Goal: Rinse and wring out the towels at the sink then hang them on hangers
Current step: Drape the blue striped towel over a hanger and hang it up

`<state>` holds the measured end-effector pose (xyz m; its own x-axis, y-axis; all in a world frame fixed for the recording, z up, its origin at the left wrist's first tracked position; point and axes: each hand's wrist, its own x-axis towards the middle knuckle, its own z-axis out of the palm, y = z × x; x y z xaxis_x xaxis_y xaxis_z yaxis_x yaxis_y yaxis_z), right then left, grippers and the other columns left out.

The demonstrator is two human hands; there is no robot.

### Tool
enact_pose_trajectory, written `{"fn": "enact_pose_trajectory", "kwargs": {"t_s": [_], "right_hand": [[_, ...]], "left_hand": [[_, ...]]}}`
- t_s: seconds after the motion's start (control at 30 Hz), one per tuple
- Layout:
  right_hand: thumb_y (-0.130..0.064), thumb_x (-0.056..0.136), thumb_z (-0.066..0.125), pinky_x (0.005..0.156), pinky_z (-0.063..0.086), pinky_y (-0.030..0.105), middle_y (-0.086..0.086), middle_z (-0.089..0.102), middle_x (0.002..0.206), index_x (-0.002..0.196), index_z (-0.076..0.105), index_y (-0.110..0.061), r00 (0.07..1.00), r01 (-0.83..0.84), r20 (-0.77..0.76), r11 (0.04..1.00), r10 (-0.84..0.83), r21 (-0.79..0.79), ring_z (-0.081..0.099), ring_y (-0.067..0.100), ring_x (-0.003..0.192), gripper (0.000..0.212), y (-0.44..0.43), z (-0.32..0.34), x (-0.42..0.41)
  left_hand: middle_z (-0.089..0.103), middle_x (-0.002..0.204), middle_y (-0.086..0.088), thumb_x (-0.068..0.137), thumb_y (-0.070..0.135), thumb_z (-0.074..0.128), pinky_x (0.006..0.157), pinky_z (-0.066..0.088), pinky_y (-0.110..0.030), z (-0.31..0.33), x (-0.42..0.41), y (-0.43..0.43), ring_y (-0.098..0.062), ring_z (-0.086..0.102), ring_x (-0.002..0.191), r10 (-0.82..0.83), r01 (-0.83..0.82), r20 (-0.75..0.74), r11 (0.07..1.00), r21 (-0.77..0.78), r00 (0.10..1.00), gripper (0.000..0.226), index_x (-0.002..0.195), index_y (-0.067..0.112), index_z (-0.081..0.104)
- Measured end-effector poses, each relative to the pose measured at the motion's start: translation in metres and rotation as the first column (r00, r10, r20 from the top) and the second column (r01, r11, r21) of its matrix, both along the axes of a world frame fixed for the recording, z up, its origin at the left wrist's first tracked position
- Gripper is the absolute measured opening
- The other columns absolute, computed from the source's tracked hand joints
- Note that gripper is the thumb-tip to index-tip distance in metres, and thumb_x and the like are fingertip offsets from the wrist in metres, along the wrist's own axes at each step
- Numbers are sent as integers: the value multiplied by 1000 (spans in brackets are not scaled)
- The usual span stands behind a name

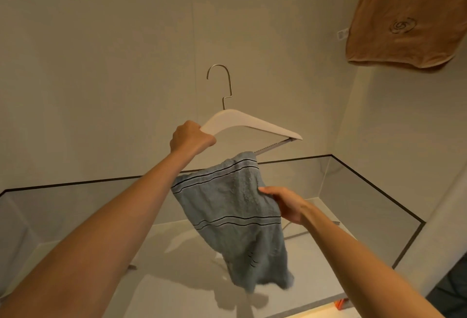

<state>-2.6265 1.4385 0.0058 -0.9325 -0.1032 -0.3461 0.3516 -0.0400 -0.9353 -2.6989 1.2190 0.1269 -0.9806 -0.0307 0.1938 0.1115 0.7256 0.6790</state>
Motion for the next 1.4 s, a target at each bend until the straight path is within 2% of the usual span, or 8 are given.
{"fn": "enact_pose_trajectory", "kwargs": {"t_s": [0.2, 0.33, 0.43, 0.57, 0.83, 1.03, 1.23, 1.4], "right_hand": [[-45, 93, 35, 66, 57, 39, 21, 70, 89, 84, 72, 7, 974, 204, 179, 875, -137, -440, 70, 31, 76, 64, -7, 4, -7], [-20, 100, 35, 59, 57, 38, 18, 71, 81, 91, 61, 6, 968, 132, 240, 960, -72, -247, 69, 30, 73, 37, -19, 12, -9], [-13, 98, 41, 82, 52, 40, 13, 61, 88, 104, 57, 6, 979, -22, 202, 999, 16, 26, 57, 21, 82, 25, -21, 16, -6], [-7, 94, 47, 75, 51, 29, 7, 52, 78, 80, 58, -5, 999, -21, 37, 925, 7, 380, 51, 13, 72, 17, -15, 25, 1], [-3, 92, 47, 61, 48, 19, 2, 62, 76, 80, 58, -11, 888, 214, -377, 962, -264, -169, 58, 11, 71, 18, -14, 86, -12], [10, 89, 40, 48, 48, 15, 4, 62, 57, 75, 56, -8, 925, 299, -264, 952, -274, 58, 58, 5, 45, 28, 8, 85, -26], [5, 92, 41, 59, 52, 18, 4, 64, 78, 92, 62, -9, 969, 62, -238, 998, -64, -16, 62, 12, 68, 25, -7, 86, -15], [13, 85, 49, 53, 39, 21, 9, 54, 78, 80, 59, 0, 781, 617, -284, 759, -557, 209, 51, 20, 75, 17, 8, 83, -26]], "left_hand": [[60, 86, -7, 72, 23, 72, 48, 37, -18, 1, -2, -4, -27, 63, 79, 23, -22, -9, 998, 53, 1000, 39, 106, 6, 64], [64, 92, -9, 73, 23, 72, 46, 33, -18, -1, 0, -4, -29, 65, 87, 19, -18, -4, 998, 66, 1000, 39, 106, 5, 64], [66, 101, -12, 73, 24, 72, 45, 32, -18, -6, 3, -1, -28, 65, 91, 5, -4, -12, 998, 59, 1000, 40, 107, 5, 64], [66, 104, -12, 74, 24, 73, 45, 31, -18, -8, 6, -2, -28, 64, 92, 0, 1, -15, 998, 58, 1000, 42, 110, 5, 63], [67, 105, -13, 75, 22, 72, 50, 39, -20, -16, 11, -1, -29, 64, 92, -91, 91, 0, 996, -2, 996, 42, 112, 5, 63], [65, 95, -13, 75, 18, 69, 51, 39, -20, -25, 10, -8, -29, 64, 87, -54, 52, 38, 997, 49, 998, 37, 109, 3, 64], [58, 85, -8, 75, 17, 70, 48, 39, -18, -31, 11, -2, -23, 57, 73, -129, 122, 64, 987, 101, 990, 37, 108, 2, 64], [60, 82, -7, 71, 16, 72, 47, 38, -18, -21, 11, 4, -20, 57, 66, -160, 157, 37, 984, 81, 986, 37, 106, 4, 66]]}}
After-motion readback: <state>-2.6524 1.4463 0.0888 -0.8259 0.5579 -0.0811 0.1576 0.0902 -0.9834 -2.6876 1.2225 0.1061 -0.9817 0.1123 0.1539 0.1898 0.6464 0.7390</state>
